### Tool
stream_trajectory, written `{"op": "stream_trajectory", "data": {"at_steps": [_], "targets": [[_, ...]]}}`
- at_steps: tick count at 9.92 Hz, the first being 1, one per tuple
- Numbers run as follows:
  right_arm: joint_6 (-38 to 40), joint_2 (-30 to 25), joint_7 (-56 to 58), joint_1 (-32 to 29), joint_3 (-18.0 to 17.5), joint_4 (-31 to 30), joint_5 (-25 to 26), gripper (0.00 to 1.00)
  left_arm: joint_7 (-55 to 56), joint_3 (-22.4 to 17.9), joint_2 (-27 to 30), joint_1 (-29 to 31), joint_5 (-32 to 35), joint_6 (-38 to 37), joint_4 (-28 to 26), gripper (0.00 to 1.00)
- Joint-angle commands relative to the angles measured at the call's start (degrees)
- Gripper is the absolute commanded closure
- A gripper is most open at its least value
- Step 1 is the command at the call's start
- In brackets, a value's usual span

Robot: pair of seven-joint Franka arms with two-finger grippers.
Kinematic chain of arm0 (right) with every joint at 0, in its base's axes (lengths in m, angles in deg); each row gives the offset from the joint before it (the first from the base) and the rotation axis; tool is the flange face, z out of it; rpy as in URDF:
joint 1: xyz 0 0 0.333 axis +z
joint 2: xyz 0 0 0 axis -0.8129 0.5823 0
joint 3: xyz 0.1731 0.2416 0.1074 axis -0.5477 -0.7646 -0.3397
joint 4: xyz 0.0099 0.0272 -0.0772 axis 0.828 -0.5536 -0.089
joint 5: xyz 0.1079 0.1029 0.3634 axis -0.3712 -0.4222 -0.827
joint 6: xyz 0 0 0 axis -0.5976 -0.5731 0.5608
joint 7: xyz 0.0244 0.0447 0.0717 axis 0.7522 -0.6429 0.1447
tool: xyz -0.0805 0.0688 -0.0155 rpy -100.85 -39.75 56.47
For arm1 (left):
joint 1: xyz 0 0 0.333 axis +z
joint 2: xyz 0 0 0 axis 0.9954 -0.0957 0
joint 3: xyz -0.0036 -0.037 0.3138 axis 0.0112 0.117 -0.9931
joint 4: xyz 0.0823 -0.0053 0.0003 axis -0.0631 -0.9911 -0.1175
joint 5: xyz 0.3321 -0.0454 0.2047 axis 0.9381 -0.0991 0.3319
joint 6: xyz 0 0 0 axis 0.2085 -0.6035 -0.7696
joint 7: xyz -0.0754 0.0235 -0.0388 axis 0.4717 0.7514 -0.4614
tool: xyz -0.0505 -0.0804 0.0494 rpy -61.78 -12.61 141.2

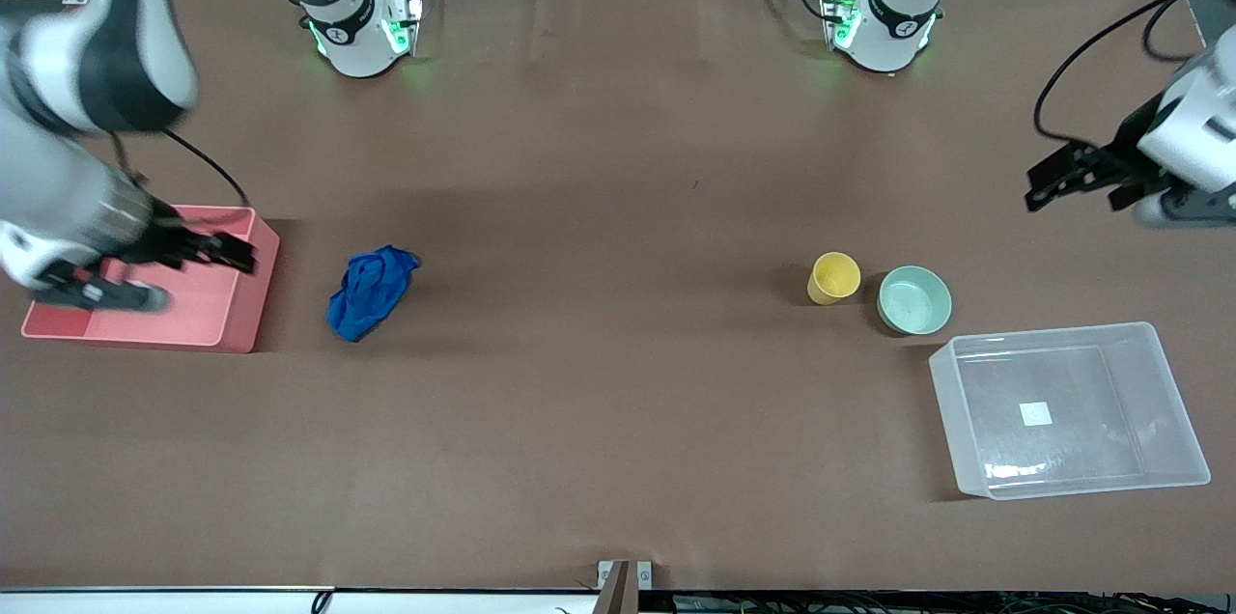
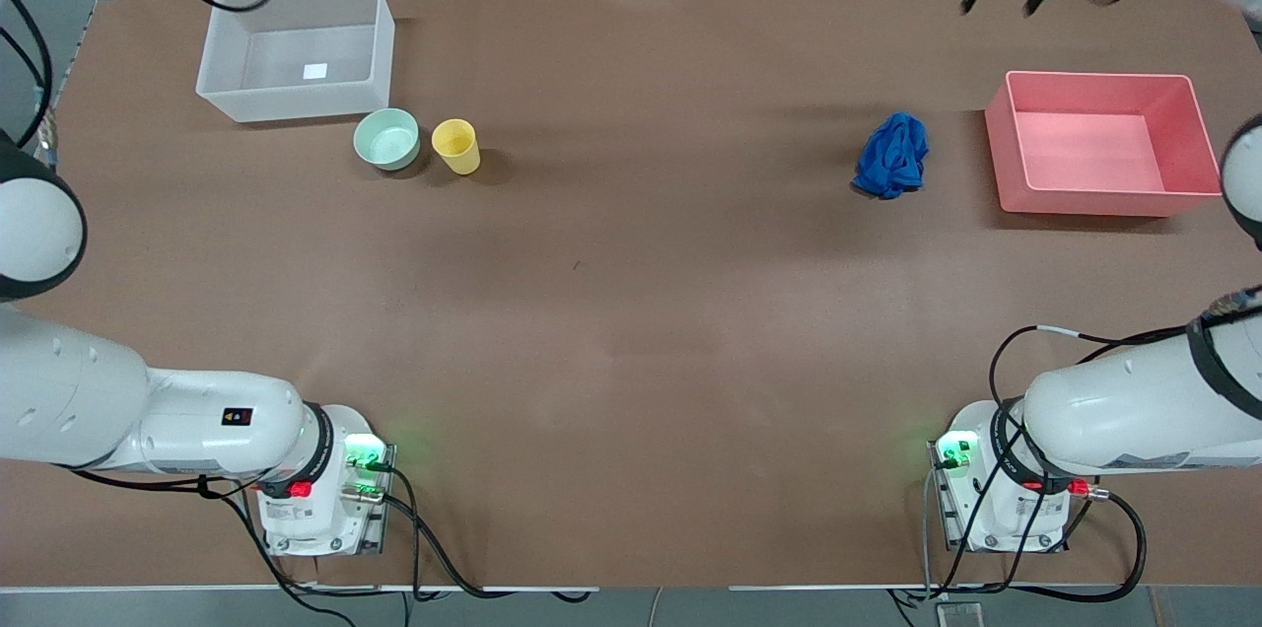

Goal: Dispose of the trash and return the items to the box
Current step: 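Move the right gripper toward the blue cloth while the left gripper starts reaching, then grasp the blue cloth with the right gripper while the left gripper grasps the bowl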

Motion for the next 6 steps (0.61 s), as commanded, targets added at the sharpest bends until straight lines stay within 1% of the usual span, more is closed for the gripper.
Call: {"op": "stream_trajectory", "data": {"at_steps": [1, 2, 3, 4, 6], "targets": [[-16.94, 3.03, -2.77, 0.38, -1.46, -12.51, 0.72, 0.0, -0.38, 0.16, -0.59, 0.15, 0.53, 13.43, -12.8, 0.02], [-23.81, 6.89, -2.77, 0.47, -1.47, -15.25, 0.72, 0.0, -0.47, 0.07, -2.17, 0.24, 0.53, 20.03, -17.02, 0.02], [-27.62, 9.8, -2.77, 0.56, -1.47, -16.58, 0.72, 0.0, -0.47, 0.07, -4.36, 0.24, 0.53, 23.75, -18.89, 0.02], [-28.88, 11.83, -2.77, 0.65, -1.47, -17.21, 0.72, 0.0, -0.47, 0.07, -7.16, 0.33, 0.61, 27.44, -20.22, 0.02], [-29.94, 12.99, -3.03, 0.74, -1.55, -18.61, 0.72, 0.0, -0.47, 0.07, -13.14, 1.82, 0.88, 35.52, -22.51, 0.04]]}}
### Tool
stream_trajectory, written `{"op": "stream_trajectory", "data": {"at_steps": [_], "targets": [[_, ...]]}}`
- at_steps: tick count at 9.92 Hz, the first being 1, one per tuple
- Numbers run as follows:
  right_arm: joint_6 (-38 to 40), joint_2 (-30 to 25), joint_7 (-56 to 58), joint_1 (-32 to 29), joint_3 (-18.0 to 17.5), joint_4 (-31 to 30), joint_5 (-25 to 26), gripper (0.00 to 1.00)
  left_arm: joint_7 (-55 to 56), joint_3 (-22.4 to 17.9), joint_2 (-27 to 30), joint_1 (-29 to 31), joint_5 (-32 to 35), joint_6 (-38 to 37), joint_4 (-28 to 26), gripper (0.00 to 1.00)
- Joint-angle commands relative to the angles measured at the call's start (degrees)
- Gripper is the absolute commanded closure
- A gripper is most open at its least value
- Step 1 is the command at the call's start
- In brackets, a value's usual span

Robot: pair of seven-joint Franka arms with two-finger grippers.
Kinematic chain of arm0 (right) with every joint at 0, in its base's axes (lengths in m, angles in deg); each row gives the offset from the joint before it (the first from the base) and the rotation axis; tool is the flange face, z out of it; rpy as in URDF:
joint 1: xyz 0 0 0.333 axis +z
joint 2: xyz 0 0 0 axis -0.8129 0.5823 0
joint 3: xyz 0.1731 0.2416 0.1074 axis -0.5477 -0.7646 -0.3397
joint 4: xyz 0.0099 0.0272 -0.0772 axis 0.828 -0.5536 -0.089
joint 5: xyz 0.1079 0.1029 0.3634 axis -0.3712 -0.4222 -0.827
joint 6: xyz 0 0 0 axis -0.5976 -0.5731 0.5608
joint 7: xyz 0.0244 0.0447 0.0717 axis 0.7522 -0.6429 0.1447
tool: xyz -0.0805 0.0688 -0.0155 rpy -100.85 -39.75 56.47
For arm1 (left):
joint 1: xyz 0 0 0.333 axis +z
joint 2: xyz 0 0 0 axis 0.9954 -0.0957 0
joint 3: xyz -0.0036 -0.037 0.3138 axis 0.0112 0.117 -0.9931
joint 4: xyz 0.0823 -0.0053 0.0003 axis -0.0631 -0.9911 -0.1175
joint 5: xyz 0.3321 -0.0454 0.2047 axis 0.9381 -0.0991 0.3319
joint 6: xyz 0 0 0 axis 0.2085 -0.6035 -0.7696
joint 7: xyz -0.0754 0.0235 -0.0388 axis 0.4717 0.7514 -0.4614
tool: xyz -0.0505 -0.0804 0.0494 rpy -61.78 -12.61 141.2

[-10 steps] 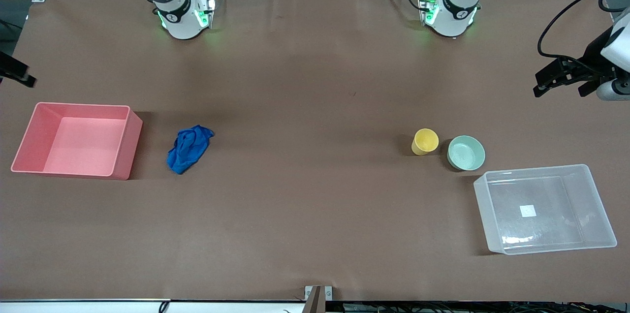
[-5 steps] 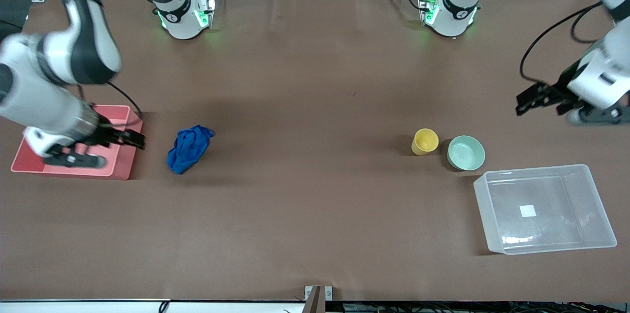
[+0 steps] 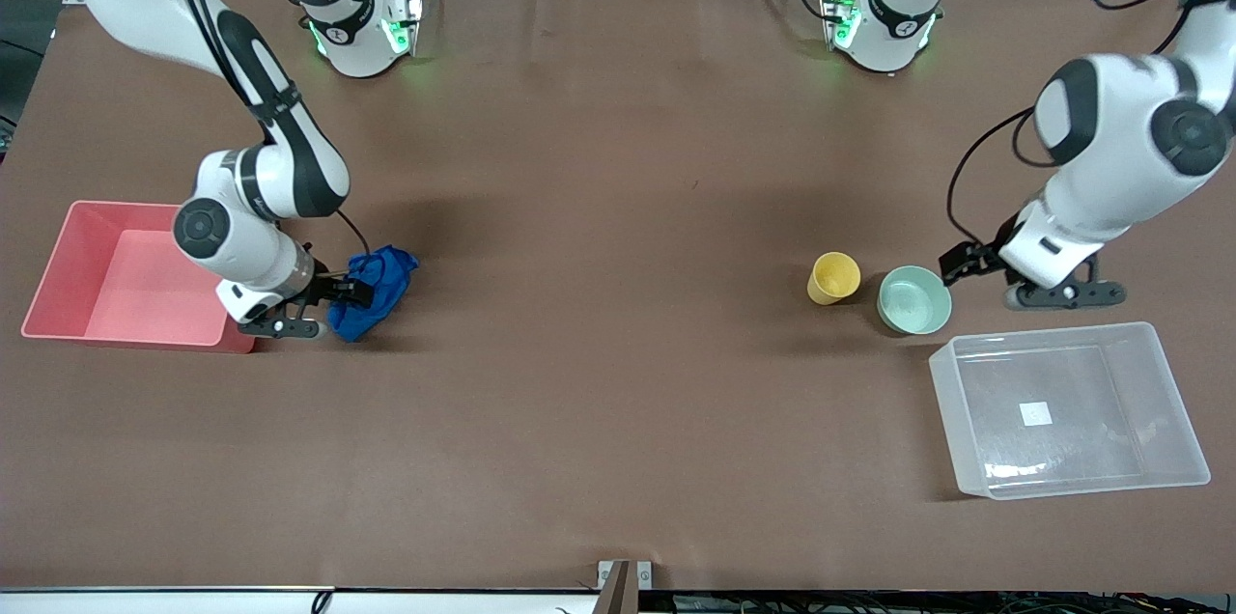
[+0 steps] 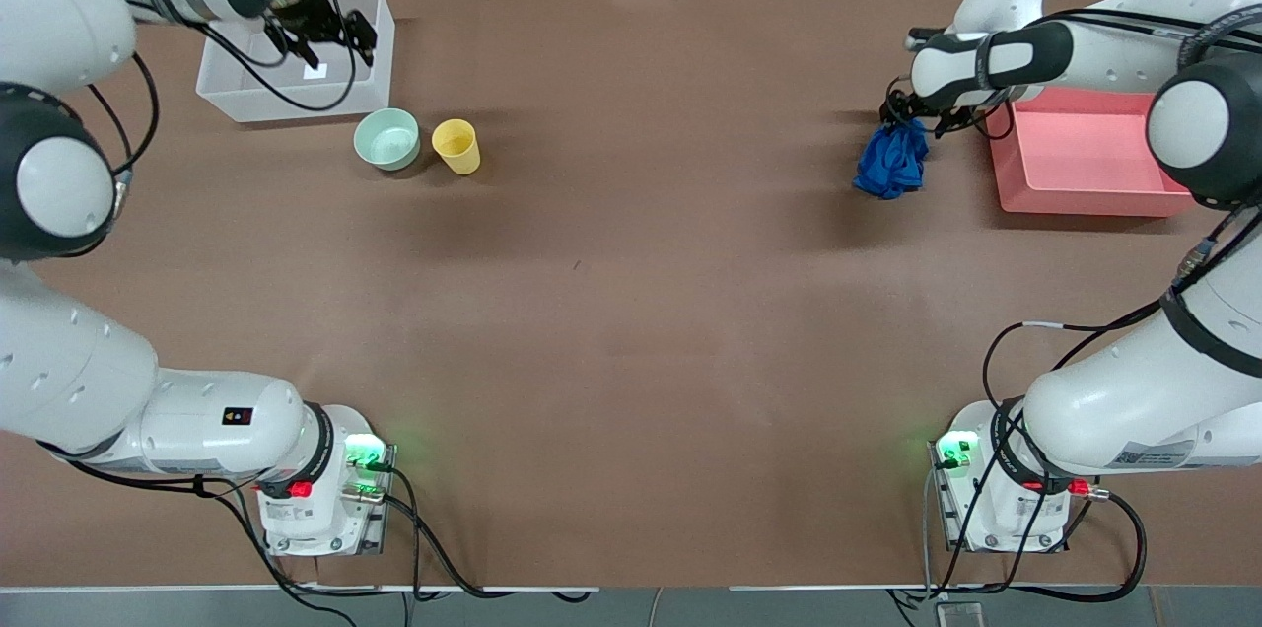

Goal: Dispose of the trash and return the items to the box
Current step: 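Grasp the blue cloth with the right gripper while the left gripper grasps the bowl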

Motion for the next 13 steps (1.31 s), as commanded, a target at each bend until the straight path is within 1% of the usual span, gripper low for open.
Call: {"op": "stream_trajectory", "data": {"at_steps": [1, 2, 3, 4, 5, 8, 9, 10, 11, 12, 13], "targets": [[-1.01, -0.01, -2.0, 0.11, -0.3, -1.97, 0.5, 0.13, -0.4, 0.16, -6.73, 1.26, 0.88, 6.7, -1.73, 0.04], [-0.93, 0.0, -2.52, 0.11, -0.39, -2.32, 0.41, 0.37, -0.4, 0.16, -8.58, 1.35, 0.88, 8.29, -1.73, 0.04], [-0.84, 0.0, -2.7, 0.02, -0.48, -2.15, 0.15, 0.74, -0.4, 0.16, -10.43, 1.35, 0.79, 9.26, -1.73, 0.04], [-1.01, 0.0, -3.31, 0.02, -0.48, -2.15, -0.29, 0.93, -0.4, 0.16, -11.93, 1.35, 0.79, 10.84, -1.82, 0.04], [-1.02, 0.09, -5.23, 0.11, -0.48, -1.98, -0.38, 0.99, -0.4, 0.16, -13.51, 1.87, 0.79, 11.9, -1.82, 0.04], [-0.41, 0.0, -7.0, 0.2, -0.57, -0.4, -0.38, 0.99, -0.4, 0.16, -16.5, 2.32, 0.88, 14.8, -1.82, 0.04], [1.25, -0.52, -8.75, 0.11, -1.87, 1.35, -0.38, 0.99, -0.4, 0.16, -17.3, 2.32, 0.88, 15.59, -1.82, 0.04], [8.32, -1.92, -11.03, -0.41, -3.63, 5.02, -0.38, 0.99, -0.4, 0.16, -17.83, 2.32, 0.88, 15.86, -1.82, 0.07], [17.52, -3.06, -11.05, -1.81, -3.91, 9.76, -0.38, 0.99, -0.4, 0.16, -18.09, 2.32, 0.88, 15.86, -1.82, 0.22], [26.06, -4.73, -10.62, -2.69, -3.91, 14.68, -0.38, 0.99, -0.23, 0.16, -18.36, 2.23, 0.79, 15.86, -1.82, 0.46], [31.97, -7.09, -7.66, -2.96, -3.21, 17.42, -0.38, 0.99, -0.31, 0.16, -18.44, 2.32, 0.88, 15.86, -1.82, 0.75]]}}
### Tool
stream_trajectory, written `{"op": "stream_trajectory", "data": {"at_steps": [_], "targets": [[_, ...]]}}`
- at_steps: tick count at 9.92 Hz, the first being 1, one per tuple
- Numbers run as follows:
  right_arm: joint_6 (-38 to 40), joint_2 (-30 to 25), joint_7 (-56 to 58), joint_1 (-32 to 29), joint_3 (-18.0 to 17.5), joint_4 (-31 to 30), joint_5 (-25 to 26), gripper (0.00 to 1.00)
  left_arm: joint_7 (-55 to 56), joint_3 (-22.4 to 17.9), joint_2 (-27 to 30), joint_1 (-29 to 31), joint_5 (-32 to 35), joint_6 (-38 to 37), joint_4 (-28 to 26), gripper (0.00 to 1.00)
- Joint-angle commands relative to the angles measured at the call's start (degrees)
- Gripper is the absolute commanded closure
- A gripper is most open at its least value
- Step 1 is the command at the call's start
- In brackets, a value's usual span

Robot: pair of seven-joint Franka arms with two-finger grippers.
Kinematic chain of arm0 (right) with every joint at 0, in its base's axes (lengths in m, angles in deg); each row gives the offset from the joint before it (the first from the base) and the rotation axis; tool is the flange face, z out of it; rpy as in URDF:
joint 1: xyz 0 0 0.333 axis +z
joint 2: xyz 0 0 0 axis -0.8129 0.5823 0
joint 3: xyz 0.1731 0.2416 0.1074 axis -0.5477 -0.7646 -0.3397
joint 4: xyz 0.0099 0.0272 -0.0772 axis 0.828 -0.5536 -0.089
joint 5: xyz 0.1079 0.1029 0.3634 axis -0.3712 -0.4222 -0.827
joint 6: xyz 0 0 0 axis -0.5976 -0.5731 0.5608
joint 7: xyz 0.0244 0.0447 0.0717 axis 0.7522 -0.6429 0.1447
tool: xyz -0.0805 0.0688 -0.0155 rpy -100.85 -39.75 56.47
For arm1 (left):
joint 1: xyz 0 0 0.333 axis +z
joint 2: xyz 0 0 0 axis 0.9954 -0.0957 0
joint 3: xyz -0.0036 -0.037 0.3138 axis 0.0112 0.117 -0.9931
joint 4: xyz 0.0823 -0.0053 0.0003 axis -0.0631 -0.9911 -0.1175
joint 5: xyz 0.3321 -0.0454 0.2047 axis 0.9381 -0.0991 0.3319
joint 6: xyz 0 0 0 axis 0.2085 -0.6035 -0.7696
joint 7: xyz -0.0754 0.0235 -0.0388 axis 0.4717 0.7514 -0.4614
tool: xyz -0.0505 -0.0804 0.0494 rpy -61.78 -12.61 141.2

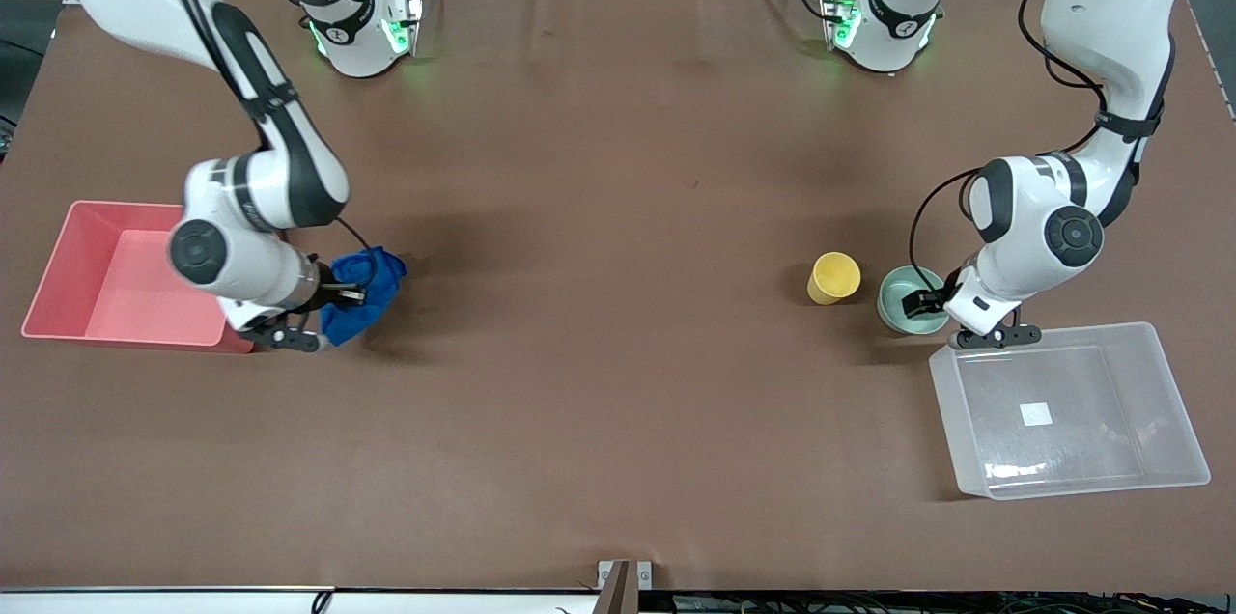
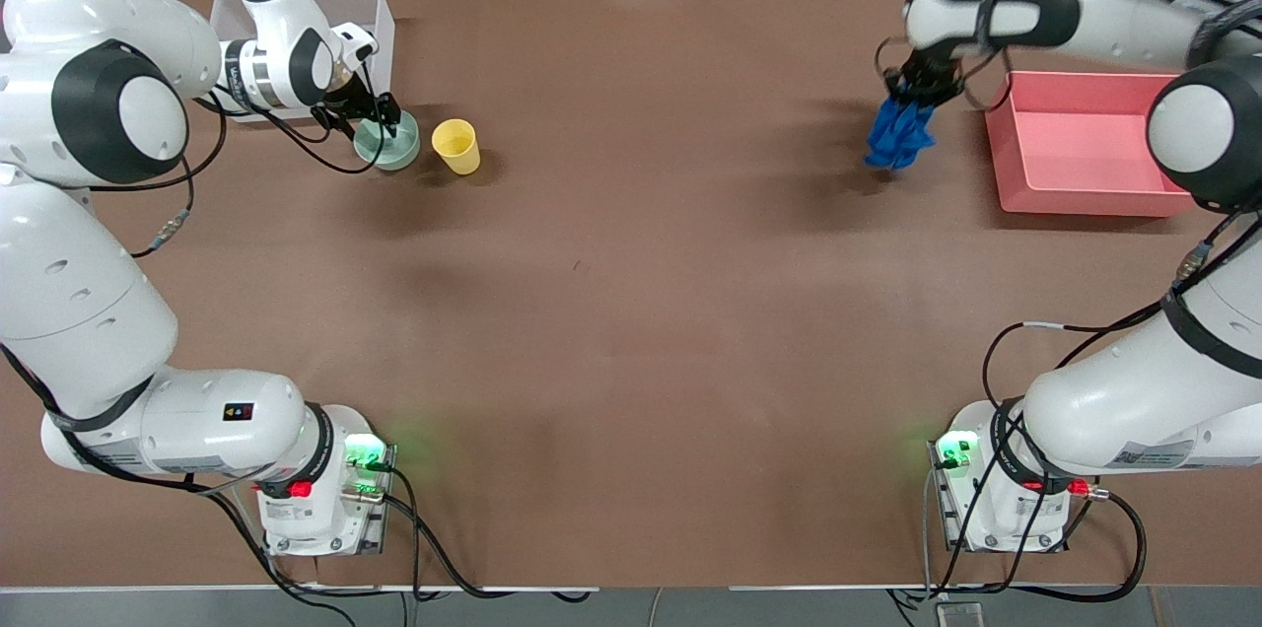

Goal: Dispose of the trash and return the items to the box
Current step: 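Carry the blue cloth into the pink bin with the right gripper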

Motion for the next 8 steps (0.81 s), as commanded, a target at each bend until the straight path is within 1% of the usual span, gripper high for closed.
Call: {"op": "stream_trajectory", "data": {"at_steps": [1, 2, 3, 4, 5, 6, 7, 8], "targets": [[11.12, -6.34, 7.86, -1.94, 3.01, 4.09, -0.3, 0.99, -0.32, 0.14, -1.62, 0.36, 0.88, 1.3, -0.46, 0.93], [13.25, -8.8, 16.7, -1.94, 7.57, 4.37, -0.21, 0.99, -1.28, 0.14, -1.19, 0.45, 0.96, 1.13, -0.72, 1.0], [13.8, -9.09, 27.58, -1.94, 13.71, 4.11, 0.4, 0.99, -2.59, 0.14, 0.47, 0.53, 0.96, 0.78, -1.42, 1.0], [12.58, -8.57, 36.22, -2.03, 18.91, 3.93, 0.49, 0.99, -2.78, 0.14, 2.66, 0.53, 0.96, -1.05, -1.43, 1.0], [8.74, -7.69, 43.61, -2.2, 23.05, 2.97, 0.58, 0.98, -2.78, 0.14, 5.38, 0.45, 0.96, -4.73, -1.34, 1.0], [4.09, -5.51, 50.82, -2.47, 26.66, 2.01, 0.41, 0.98, -2.87, 0.23, 8.54, 0.45, 1.05, -8.16, -0.73, 1.0], [0.57, -2.36, 54.98, -3.17, 28.08, 1.82, -0.38, 0.98, -3.04, 0.32, 10.92, 0.45, 1.14, -12.11, 1.45, 1.0], [-1.99, 0.02, 56.33, -4.3, 28.19, 1.73, -0.47, 0.97, -4.87, 0.32, 11.21, 0.45, 1.05, -16.15, 5.74, 1.0]]}}
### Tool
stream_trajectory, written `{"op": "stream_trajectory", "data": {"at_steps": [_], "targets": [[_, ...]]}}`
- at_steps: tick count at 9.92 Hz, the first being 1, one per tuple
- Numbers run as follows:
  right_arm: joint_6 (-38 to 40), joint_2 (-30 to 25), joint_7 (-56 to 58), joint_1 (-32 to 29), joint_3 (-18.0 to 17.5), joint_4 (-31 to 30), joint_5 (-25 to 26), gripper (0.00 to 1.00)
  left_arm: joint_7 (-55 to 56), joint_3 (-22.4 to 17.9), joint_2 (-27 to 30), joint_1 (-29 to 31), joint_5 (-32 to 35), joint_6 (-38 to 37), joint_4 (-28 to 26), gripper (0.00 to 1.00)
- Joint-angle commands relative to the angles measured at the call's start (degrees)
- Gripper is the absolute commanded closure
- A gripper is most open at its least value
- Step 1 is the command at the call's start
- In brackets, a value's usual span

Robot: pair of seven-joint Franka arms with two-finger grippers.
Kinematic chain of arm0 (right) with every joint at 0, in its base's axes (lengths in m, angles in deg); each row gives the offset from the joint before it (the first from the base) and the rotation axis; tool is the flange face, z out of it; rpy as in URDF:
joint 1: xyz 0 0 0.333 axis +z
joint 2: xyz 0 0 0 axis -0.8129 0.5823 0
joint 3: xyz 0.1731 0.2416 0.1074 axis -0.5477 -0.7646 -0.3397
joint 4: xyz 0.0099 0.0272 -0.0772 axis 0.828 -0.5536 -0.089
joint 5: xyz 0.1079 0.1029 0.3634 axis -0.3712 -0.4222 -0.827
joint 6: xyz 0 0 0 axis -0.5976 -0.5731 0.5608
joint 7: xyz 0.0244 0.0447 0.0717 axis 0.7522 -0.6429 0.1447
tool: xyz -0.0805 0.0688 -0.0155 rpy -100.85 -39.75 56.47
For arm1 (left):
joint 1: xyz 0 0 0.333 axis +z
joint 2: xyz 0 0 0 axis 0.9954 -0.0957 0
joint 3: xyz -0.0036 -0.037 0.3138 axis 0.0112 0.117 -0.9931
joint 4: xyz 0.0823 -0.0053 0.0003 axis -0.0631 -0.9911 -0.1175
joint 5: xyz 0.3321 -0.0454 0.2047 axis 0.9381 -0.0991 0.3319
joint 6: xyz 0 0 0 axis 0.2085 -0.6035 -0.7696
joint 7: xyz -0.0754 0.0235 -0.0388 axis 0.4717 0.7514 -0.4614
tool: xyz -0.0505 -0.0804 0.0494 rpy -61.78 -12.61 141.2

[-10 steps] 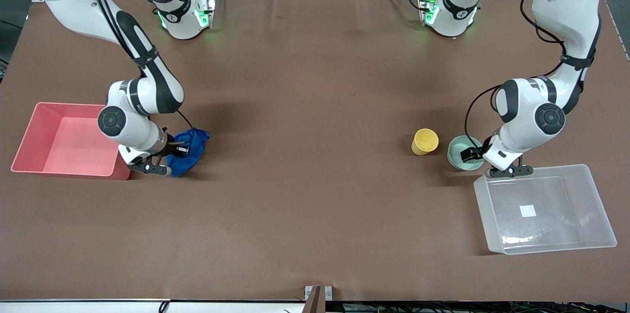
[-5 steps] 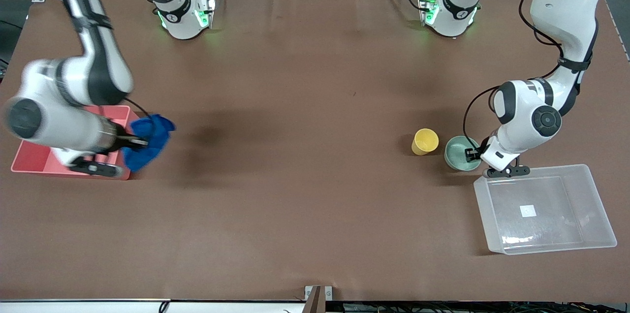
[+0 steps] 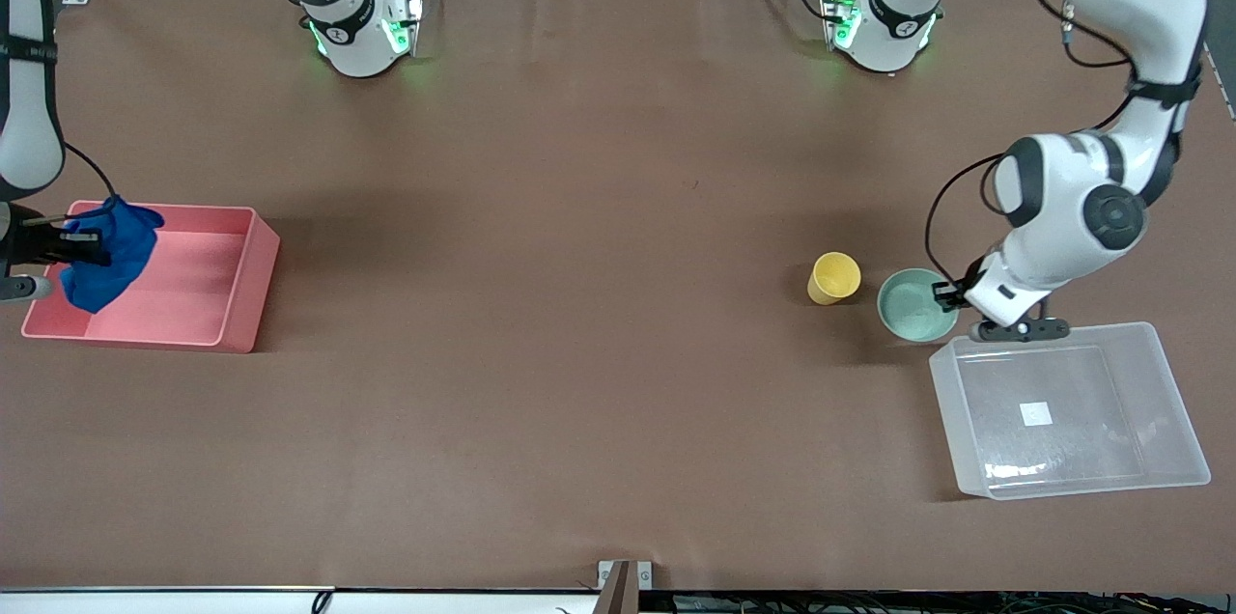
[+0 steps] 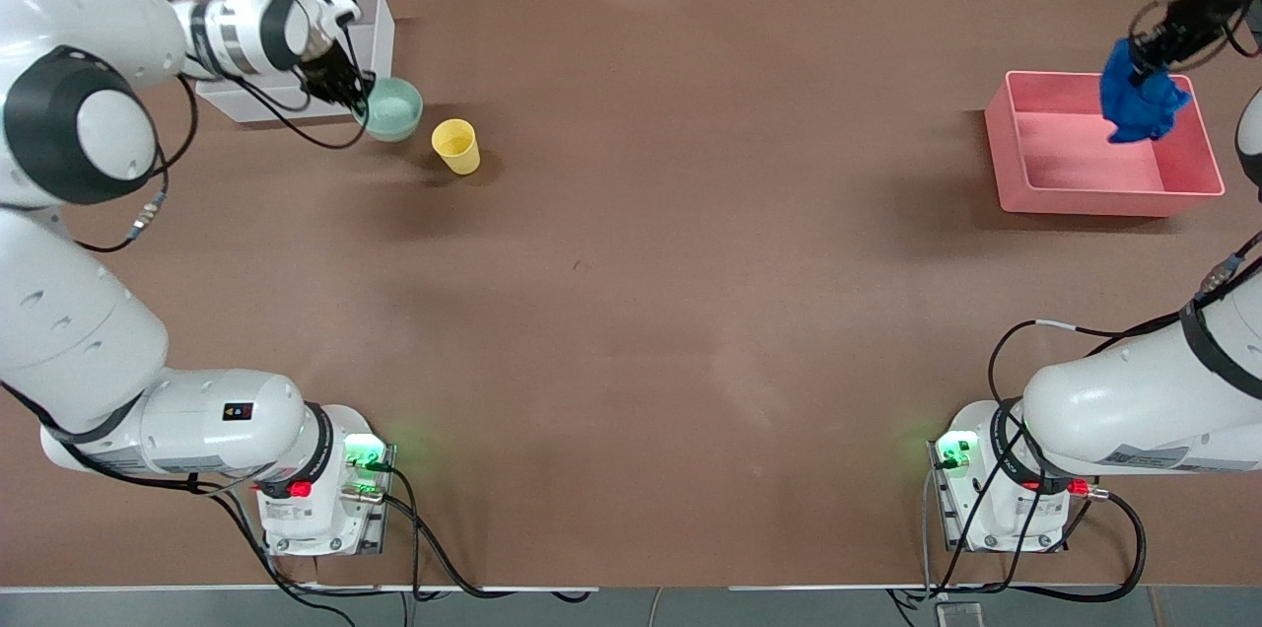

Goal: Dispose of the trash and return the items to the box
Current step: 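Carry the blue cloth into the pink bin with the right gripper, then release the cloth in the bin while the left gripper lowers the bowl into the box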

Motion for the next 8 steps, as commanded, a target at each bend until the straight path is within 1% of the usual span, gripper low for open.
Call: {"op": "stream_trajectory", "data": {"at_steps": [1, 2, 3, 4, 5, 6, 7, 8], "targets": [[-4.51, 4.89, 2.56, -0.63, 0.07, -1.08, -1.48, 0.97, -3.71, 0.06, 0.03, 0.61, 0.68, -8.88, 8.41, 1.0], [-8.35, 5.86, 3.0, -0.63, 0.07, -3.61, -4.45, 0.96, -5.38, 0.06, -1.89, 1.48, 0.5, -12.58, 14.29, 1.0], [-12.05, 6.48, 4.22, -0.54, 0.07, -6.6, -6.3, 0.95, -6.79, 0.06, -5.04, 1.92, 0.5, -14.01, 19.92, 1.0], [-14.52, 6.84, 4.32, -0.37, 0.07, -8.8, -7.54, 0.88, -8.63, -0.02, -9.6, 2.36, 0.67, -14.11, 26.15, 1.0], [-14.63, 7.45, 5.63, -0.45, 0.07, -9.17, -7.55, 0.44, -10.04, -0.11, -14.17, 3.06, 1.11, -15.07, 32.65, 1.0], [-14.72, 7.89, 7.29, -0.54, 0.07, -8.92, -7.64, 0.0, -11.45, -0.29, -18.3, 3.68, 1.03, -16.65, 37.94, 1.0], [-14.63, 7.89, 6.96, -0.37, 0.07, -8.3, -8.16, 0.0, -13.29, -0.38, -21.74, 4.64, 0.94, -17.01, 42.6, 1.0], [-13.59, 7.46, 6.35, -0.19, -0.02, -7.17, -9.39, 0.0, -13.75, -0.46, -24.56, 5.35, 0.94, -17.01, 45.87, 1.0]]}}
